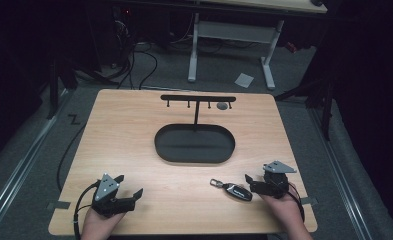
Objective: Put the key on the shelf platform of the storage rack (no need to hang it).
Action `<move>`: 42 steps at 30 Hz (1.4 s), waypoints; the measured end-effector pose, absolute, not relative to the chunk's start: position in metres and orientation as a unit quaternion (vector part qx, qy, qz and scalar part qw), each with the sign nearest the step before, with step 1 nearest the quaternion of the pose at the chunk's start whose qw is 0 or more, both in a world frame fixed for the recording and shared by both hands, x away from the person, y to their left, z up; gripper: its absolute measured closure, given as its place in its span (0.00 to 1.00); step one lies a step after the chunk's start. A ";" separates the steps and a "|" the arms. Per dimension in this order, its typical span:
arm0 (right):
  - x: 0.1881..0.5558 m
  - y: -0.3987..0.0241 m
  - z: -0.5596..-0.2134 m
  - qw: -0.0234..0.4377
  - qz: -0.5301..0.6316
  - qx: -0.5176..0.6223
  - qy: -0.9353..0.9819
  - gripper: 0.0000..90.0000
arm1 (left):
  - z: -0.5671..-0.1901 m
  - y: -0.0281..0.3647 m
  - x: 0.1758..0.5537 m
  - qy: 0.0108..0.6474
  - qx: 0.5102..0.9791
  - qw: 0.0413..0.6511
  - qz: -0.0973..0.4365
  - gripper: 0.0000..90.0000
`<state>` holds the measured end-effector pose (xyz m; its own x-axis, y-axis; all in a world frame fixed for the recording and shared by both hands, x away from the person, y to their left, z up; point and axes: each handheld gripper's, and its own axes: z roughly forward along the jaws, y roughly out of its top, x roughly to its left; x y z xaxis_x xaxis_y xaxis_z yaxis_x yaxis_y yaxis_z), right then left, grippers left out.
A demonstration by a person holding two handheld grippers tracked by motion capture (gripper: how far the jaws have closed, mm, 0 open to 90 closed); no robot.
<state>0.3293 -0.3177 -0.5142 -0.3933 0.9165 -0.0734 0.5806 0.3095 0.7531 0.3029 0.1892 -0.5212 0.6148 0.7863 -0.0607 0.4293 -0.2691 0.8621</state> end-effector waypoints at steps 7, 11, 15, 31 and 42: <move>0.326 -0.324 -0.508 0.233 0.292 0.504 0.779 0.19 | -0.521 0.191 0.302 0.392 0.771 0.466 0.188 0.18; 0.325 -0.330 -0.499 0.222 0.276 0.513 0.782 0.20 | -0.520 0.191 0.302 0.389 0.771 0.468 0.187 0.18; 0.327 -0.331 -0.490 0.205 0.255 0.514 0.793 0.21 | -0.520 0.190 0.302 0.388 0.772 0.469 0.185 0.18; 0.335 -0.311 -0.468 0.148 0.122 0.447 0.874 0.24 | -0.521 0.189 0.302 0.385 0.775 0.468 0.182 0.18; 0.338 -0.287 -0.464 0.100 0.062 0.379 0.918 0.28 | -0.521 0.189 0.303 0.382 0.776 0.467 0.182 0.18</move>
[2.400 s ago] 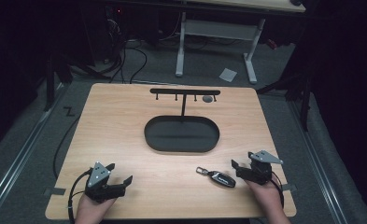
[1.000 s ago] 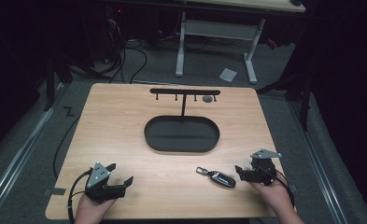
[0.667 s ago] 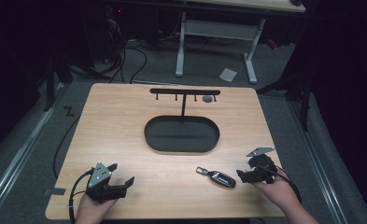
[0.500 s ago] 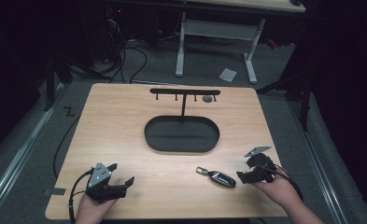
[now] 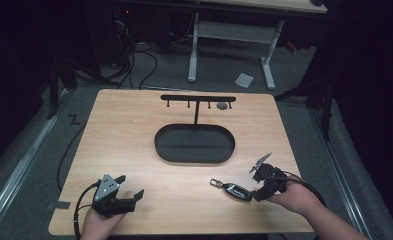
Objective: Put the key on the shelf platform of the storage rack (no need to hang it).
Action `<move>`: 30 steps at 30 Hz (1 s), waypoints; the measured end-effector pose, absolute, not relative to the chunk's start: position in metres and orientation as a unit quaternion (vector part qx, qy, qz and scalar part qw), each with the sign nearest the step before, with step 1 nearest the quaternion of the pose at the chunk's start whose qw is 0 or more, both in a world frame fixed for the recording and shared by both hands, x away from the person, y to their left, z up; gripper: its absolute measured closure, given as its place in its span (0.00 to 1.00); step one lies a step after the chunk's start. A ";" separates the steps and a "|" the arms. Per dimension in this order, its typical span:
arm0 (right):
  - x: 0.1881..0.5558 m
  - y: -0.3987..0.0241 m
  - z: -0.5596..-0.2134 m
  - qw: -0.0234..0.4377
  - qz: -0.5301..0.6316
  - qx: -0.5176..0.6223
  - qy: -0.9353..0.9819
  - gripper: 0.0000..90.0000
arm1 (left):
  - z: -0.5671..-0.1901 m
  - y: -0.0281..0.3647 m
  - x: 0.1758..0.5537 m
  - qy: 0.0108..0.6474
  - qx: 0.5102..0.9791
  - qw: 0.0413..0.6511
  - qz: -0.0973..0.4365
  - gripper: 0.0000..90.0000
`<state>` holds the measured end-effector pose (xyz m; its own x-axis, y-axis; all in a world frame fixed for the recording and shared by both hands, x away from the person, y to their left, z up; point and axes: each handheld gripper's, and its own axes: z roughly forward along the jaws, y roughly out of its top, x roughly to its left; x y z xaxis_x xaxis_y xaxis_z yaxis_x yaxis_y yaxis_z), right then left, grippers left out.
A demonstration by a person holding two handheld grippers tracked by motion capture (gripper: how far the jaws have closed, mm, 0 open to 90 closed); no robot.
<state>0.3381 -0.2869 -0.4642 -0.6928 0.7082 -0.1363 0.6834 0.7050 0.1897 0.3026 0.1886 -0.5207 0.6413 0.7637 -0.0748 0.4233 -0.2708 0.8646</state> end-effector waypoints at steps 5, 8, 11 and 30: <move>0.337 -0.276 -0.466 0.092 0.047 0.347 0.932 0.26 | -0.521 0.188 0.303 0.381 0.776 0.468 0.182 0.18; 0.338 -0.269 -0.465 0.087 0.046 0.330 0.939 0.26 | -0.521 0.188 0.303 0.381 0.776 0.468 0.182 0.18; 0.339 -0.262 -0.466 0.077 0.045 0.315 0.945 0.27 | -0.520 0.188 0.303 0.380 0.777 0.468 0.182 0.18; 0.355 -0.226 -0.486 0.024 0.011 0.276 0.961 0.28 | -0.519 0.188 0.302 0.376 0.777 0.471 0.182 0.18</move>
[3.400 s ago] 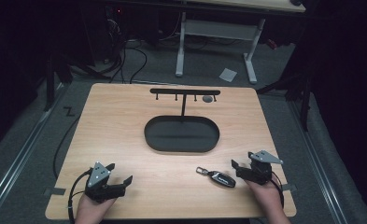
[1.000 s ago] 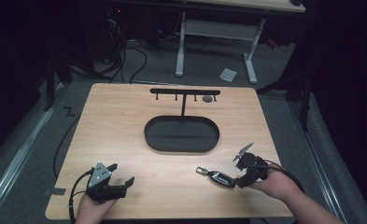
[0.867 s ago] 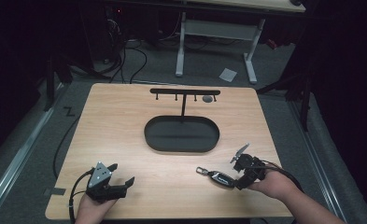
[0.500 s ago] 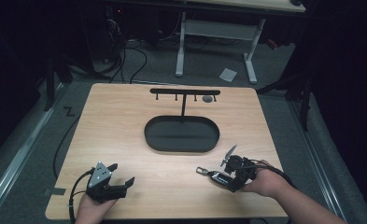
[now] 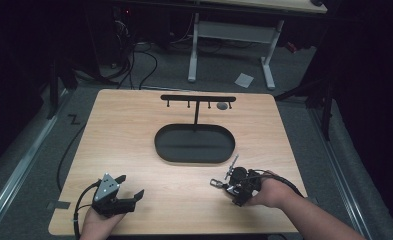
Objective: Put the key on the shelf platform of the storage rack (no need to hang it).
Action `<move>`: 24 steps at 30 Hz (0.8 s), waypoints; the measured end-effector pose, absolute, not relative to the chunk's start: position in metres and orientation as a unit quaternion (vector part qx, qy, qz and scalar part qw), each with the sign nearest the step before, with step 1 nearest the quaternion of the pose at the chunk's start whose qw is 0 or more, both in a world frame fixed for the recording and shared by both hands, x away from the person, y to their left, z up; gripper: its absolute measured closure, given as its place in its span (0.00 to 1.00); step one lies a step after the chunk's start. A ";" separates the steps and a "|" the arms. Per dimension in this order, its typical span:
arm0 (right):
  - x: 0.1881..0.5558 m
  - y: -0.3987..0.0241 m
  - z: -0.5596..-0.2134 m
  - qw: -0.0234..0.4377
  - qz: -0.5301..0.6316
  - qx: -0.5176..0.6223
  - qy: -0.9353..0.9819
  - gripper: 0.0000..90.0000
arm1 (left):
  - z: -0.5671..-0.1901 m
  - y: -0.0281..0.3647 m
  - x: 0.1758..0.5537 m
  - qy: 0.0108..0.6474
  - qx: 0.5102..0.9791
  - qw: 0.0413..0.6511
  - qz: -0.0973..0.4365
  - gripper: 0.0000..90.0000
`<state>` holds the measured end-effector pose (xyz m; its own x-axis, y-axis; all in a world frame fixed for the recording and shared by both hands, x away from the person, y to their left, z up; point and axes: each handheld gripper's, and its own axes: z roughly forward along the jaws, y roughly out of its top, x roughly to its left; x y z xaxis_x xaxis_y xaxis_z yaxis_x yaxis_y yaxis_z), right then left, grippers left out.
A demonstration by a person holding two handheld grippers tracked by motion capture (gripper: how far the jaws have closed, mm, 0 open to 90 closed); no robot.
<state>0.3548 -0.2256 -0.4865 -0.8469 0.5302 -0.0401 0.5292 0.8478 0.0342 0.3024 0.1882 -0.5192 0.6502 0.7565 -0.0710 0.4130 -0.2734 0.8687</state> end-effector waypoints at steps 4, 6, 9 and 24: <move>0.357 -0.224 -0.489 0.019 0.006 0.275 0.961 0.29 | -0.519 0.188 0.302 0.376 0.778 0.470 0.182 0.18; 0.358 -0.224 -0.492 0.013 0.000 0.275 0.961 0.32 | -0.519 0.188 0.302 0.376 0.778 0.469 0.183 0.18; 0.358 -0.223 -0.493 0.011 -0.002 0.272 0.962 0.33 | -0.519 0.188 0.302 0.376 0.778 0.469 0.183 0.18; 0.366 -0.222 -0.490 0.004 -0.007 0.274 0.962 0.53 | -0.519 0.187 0.302 0.374 0.778 0.469 0.187 0.18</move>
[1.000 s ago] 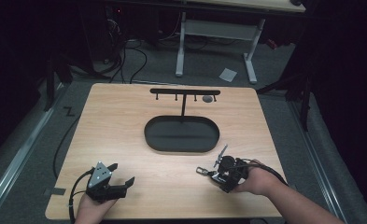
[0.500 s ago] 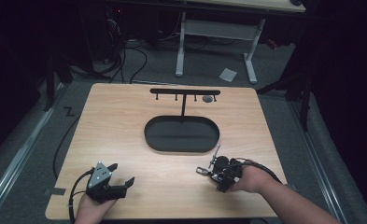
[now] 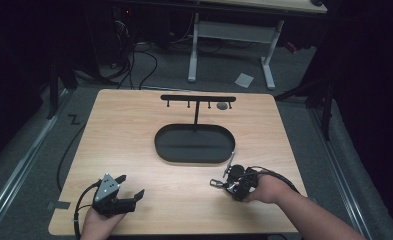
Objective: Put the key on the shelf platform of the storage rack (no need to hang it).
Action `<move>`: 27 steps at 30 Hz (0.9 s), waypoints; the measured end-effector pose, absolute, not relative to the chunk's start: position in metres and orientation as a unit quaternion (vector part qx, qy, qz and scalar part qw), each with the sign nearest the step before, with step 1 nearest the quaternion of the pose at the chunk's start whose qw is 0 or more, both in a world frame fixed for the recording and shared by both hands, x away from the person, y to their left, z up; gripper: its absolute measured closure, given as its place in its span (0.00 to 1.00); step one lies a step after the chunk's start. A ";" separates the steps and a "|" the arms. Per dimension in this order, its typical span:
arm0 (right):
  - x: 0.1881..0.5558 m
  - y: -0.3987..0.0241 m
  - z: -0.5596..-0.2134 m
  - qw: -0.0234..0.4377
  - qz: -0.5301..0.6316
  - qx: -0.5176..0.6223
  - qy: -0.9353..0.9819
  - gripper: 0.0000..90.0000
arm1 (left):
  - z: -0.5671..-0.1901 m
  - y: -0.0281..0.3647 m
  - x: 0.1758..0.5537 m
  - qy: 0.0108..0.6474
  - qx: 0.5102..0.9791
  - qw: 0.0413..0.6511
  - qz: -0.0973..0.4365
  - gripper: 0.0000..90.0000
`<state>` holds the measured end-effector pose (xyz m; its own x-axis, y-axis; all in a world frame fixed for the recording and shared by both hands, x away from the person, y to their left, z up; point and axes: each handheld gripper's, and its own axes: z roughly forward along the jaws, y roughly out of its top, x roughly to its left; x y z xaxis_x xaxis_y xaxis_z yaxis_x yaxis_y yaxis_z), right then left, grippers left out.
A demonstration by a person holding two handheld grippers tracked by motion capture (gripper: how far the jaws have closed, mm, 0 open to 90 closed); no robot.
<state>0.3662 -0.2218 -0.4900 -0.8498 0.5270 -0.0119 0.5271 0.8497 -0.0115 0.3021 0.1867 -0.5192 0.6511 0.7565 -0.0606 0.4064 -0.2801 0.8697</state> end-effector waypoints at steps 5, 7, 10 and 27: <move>0.368 -0.219 -0.490 0.001 -0.019 0.275 0.961 0.54 | -0.520 0.186 0.302 0.373 0.779 0.469 0.185 0.18; 0.368 -0.218 -0.490 0.000 -0.021 0.277 0.961 0.54 | -0.520 0.186 0.302 0.374 0.778 0.469 0.185 0.18; 0.368 -0.217 -0.489 -0.004 -0.020 0.277 0.961 0.54 | -0.520 0.187 0.302 0.375 0.778 0.469 0.185 0.18; 0.371 -0.208 -0.454 0.020 -0.017 0.277 0.961 0.54 | -0.519 0.189 0.302 0.376 0.776 0.470 0.187 0.18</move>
<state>0.3715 -0.2081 -0.4536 -0.8458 0.5312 -0.0484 0.5326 0.8461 -0.0204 0.3017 0.1888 -0.5190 0.6471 0.7597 -0.0638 0.4087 -0.2750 0.8702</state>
